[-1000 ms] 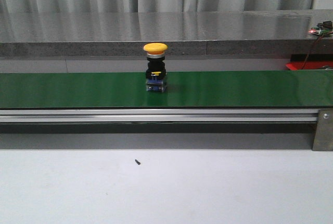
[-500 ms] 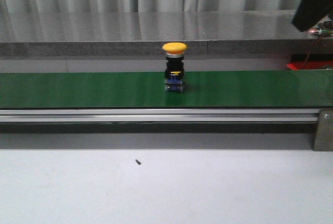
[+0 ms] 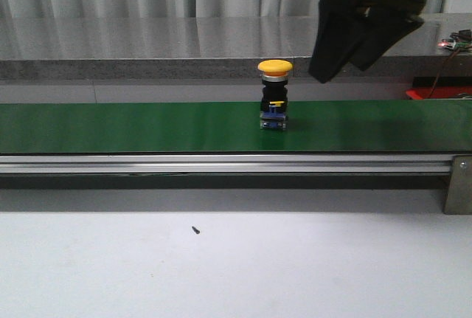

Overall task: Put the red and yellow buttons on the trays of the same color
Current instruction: 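Grasp the second yellow button on the belt with the right gripper, then place the second yellow button in the yellow tray and open the right gripper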

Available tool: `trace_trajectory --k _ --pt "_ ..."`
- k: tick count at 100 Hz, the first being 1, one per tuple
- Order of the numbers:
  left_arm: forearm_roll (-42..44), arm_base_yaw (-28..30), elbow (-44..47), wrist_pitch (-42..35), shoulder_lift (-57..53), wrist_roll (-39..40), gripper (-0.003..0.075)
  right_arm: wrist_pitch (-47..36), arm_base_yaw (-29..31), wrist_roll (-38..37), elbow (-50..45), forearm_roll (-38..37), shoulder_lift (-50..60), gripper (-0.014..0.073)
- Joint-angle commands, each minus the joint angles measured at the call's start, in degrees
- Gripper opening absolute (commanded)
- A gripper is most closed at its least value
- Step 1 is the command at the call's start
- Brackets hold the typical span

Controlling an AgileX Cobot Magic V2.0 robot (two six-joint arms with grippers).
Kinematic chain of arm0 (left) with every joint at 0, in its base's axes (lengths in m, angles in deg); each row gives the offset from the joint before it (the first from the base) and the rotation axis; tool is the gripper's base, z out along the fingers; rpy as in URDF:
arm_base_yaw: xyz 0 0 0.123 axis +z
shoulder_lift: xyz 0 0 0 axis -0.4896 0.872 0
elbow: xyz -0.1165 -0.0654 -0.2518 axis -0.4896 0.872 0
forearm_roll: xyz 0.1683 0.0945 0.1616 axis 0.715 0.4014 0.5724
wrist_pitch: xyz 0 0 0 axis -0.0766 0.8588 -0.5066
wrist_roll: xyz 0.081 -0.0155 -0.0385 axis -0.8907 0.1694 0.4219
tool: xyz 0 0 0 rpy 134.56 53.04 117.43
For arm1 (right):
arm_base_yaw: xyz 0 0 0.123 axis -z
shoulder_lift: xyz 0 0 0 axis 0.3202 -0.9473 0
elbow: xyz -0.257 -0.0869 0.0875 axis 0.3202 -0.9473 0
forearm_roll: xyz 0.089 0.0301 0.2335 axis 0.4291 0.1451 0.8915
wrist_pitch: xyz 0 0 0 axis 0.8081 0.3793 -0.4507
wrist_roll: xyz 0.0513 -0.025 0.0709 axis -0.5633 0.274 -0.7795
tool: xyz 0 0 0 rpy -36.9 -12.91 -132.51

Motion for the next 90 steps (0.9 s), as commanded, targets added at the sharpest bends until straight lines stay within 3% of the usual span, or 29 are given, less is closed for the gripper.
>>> trace_trajectory --k 1,42,49,68,75,90 --pt "-0.8 -0.5 -1.4 -2.9 -0.1 0.5 -0.002 -1.9 -1.3 0.2 4.2 1.7 0.3 0.0633" --pt "-0.8 -0.5 -1.4 -2.9 -0.1 0.5 -0.002 -3.3 -2.0 0.0 9.9 3.4 -7.5 0.0608" --pt "-0.8 -0.5 -1.4 -2.9 -0.1 0.5 -0.002 -3.6 -1.9 -0.4 9.9 3.4 -8.2 0.0524" --pt "-0.8 -0.5 -1.4 -2.9 -0.1 0.5 -0.002 -3.4 -1.0 -1.7 9.9 3.4 -9.1 0.0153" --pt "-0.8 -0.5 -1.4 -2.9 -0.1 0.5 -0.002 -3.6 -0.8 -2.1 9.9 3.4 -8.9 0.0108" --pt "-0.8 -0.5 -1.4 -2.9 -0.1 0.5 -0.002 -4.5 -0.8 -2.7 9.9 3.4 -7.3 0.0113"
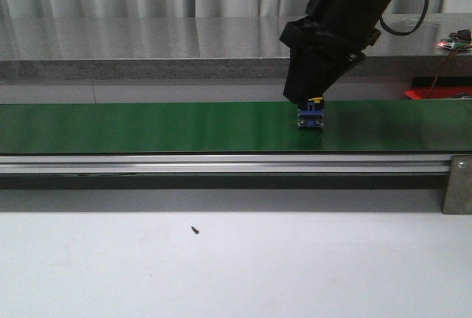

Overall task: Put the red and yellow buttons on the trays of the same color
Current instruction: 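Place the second yellow button in the yellow tray and open the right gripper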

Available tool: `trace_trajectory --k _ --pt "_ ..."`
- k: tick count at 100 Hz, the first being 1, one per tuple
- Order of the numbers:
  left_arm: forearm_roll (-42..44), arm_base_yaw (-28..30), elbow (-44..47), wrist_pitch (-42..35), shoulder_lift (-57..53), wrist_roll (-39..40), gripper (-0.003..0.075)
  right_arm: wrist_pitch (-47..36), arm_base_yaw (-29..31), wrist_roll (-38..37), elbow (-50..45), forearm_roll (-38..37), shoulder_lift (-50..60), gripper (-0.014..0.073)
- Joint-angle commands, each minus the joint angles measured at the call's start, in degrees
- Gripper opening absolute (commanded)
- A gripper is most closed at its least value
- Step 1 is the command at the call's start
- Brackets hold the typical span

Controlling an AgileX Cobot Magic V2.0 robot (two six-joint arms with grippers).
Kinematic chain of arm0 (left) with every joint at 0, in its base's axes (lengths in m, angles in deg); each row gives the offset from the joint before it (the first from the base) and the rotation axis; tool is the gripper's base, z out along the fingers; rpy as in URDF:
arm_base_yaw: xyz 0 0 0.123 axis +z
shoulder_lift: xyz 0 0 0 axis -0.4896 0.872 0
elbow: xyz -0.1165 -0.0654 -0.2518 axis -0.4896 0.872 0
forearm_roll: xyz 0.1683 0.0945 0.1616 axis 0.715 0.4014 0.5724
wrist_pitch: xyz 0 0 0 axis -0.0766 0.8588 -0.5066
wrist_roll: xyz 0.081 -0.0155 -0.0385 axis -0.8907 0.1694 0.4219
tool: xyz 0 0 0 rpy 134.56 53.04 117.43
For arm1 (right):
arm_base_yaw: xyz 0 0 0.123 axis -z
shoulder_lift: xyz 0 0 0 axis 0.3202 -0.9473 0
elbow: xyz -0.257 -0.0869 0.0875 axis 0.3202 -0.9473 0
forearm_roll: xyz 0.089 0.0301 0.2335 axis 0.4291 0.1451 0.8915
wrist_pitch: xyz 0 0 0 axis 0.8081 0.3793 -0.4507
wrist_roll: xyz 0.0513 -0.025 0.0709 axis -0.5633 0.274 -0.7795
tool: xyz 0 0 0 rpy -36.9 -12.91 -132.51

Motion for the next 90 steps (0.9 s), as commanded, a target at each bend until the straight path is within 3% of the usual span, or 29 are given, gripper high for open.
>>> trace_trajectory --k 1,38,90 --pt "-0.8 -0.5 -1.4 -2.9 -0.1 0.5 -0.002 -1.9 0.2 -0.7 1.7 1.7 4.7 0.0113" --pt "-0.8 -0.5 -1.4 -2.9 -0.1 0.5 -0.002 -1.6 4.5 -2.2 -0.7 1.5 14.7 0.0111" --pt "-0.8 -0.5 -1.4 -2.9 -0.1 0.5 -0.002 -1.7 26.9 -5.5 -18.0 1.4 29.2 0.0111"
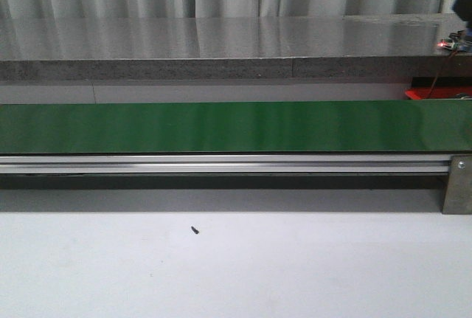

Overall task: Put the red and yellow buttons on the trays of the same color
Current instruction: 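Place the second yellow button in the yellow tray and open the right gripper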

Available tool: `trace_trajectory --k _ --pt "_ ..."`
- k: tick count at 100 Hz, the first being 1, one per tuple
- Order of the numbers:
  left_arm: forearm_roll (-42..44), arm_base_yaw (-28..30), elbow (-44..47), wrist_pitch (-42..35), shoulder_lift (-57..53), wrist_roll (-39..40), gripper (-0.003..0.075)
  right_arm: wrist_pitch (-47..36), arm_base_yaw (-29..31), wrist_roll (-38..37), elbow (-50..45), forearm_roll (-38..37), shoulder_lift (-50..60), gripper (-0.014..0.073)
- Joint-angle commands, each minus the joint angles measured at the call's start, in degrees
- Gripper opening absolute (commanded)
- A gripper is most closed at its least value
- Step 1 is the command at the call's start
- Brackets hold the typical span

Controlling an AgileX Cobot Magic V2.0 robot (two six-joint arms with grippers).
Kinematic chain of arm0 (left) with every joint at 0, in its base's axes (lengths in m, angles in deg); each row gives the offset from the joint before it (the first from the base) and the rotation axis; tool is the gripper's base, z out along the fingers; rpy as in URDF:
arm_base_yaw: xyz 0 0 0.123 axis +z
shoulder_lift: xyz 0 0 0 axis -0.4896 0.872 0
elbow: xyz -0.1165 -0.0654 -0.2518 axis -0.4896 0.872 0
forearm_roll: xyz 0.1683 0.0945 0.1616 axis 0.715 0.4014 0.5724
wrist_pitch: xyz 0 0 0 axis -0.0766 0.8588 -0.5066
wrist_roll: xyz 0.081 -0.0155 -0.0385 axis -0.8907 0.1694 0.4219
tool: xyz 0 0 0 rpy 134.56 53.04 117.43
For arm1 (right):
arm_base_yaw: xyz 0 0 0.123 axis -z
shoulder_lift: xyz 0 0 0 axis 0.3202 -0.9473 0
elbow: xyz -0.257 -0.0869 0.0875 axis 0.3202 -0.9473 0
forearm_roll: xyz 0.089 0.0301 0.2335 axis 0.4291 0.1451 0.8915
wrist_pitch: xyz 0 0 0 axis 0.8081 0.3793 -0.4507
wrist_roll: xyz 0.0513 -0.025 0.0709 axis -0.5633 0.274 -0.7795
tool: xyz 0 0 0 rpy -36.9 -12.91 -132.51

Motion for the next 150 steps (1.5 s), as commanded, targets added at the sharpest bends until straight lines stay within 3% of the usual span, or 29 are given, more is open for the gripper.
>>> trace_trajectory --k 1,24,46,85,129,137,150 --pt "-0.8 -0.5 -1.4 -2.9 -0.1 0.5 -0.002 -2.3 4.1 -0.2 -1.5 1.4 4.0 0.0111" --pt "-0.8 -0.5 -1.4 -2.9 -0.1 0.5 -0.002 -3.7 13.4 -0.2 -10.6 1.4 7.1 0.0111" --pt "-0.8 -0.5 -1.4 -2.9 -0.1 0.5 -0.002 -11.6 18.1 -0.2 -20.6 1.3 8.2 0.0111" --pt "-0.8 -0.5 -1.4 -2.9 -0.1 0.5 -0.002 -26.3 18.4 -0.1 -30.7 2.6 7.4 0.0111" --pt "-0.8 -0.5 -1.4 -2.9 -0.1 0.5 -0.002 -27.0 18.0 -0.1 -30.7 7.0 0.0 0.0114" --pt "-0.8 -0.5 -1.4 -2.9 -0.1 0.5 -0.002 -27.0 18.0 -0.1 -30.7 7.0 0.1 0.0171" --pt "-0.8 -0.5 -1.4 -2.9 -0.1 0.5 -0.002 -27.0 18.0 -0.1 -30.7 7.0 0.2 0.0416"
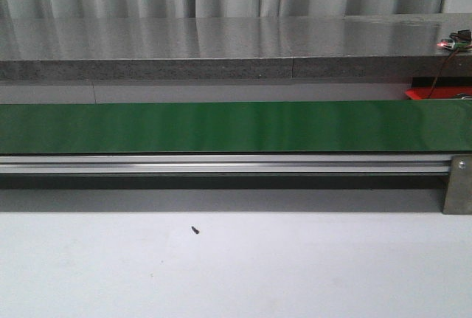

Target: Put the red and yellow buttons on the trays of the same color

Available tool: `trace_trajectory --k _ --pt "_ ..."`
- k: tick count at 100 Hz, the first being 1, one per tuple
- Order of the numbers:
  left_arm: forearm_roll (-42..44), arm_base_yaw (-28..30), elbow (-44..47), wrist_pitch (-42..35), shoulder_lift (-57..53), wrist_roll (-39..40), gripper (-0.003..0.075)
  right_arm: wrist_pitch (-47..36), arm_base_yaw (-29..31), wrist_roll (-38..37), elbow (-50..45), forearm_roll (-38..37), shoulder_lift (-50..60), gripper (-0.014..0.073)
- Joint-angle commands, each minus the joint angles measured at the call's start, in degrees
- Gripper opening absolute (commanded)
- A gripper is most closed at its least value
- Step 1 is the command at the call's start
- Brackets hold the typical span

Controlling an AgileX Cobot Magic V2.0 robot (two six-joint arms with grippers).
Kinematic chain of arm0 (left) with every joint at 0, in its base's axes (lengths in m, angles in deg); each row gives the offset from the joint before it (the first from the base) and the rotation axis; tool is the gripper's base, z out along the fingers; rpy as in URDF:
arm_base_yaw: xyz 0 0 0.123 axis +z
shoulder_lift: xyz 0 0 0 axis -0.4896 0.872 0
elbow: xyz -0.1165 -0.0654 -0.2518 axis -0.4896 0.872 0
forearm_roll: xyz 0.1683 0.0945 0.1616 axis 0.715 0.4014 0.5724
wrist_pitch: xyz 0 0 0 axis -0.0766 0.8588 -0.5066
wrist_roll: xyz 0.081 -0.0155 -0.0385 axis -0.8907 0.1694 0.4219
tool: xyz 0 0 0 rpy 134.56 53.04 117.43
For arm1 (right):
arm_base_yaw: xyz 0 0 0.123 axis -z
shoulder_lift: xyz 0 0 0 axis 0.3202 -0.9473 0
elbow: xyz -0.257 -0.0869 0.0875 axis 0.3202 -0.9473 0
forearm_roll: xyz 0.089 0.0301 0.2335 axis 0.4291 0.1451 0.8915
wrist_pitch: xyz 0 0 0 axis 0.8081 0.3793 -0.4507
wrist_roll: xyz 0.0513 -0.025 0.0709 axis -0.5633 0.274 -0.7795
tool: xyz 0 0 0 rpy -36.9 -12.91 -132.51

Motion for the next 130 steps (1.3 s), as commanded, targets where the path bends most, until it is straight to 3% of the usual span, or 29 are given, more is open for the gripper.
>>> trace_trajectory --k 1,8,15,56,68,88,130 --pt "-0.8 -0.5 -1.4 -2.9 -0.1 0.5 -0.002 -2.0 0.0 0.2 1.1 1.0 1.9 0.044" --pt "-0.8 -0.5 -1.4 -2.9 -0.1 0.5 -0.002 -1.8 0.0 0.2 1.1 1.0 2.2 0.0531" --pt "-0.8 -0.5 -1.4 -2.9 -0.1 0.5 -0.002 -1.8 0.0 0.2 1.1 1.0 2.8 0.0566" --pt "-0.8 -0.5 -1.4 -2.9 -0.1 0.5 -0.002 2.2 0.0 0.6 1.1 0.3 15.1 0.0554" --pt "-0.8 -0.5 -1.4 -2.9 -0.1 0.5 -0.002 3.8 -1.0 1.3 1.1 0.2 20.7 0.0407" --pt "-0.8 -0.5 -1.4 -2.9 -0.1 0.5 -0.002 6.9 -5.4 1.3 1.1 -0.3 28.9 -0.007" --pt "-0.8 -0.5 -1.4 -2.9 -0.1 0.5 -0.002 12.9 -11.2 0.0 1.1 0.4 39.0 -0.0059"
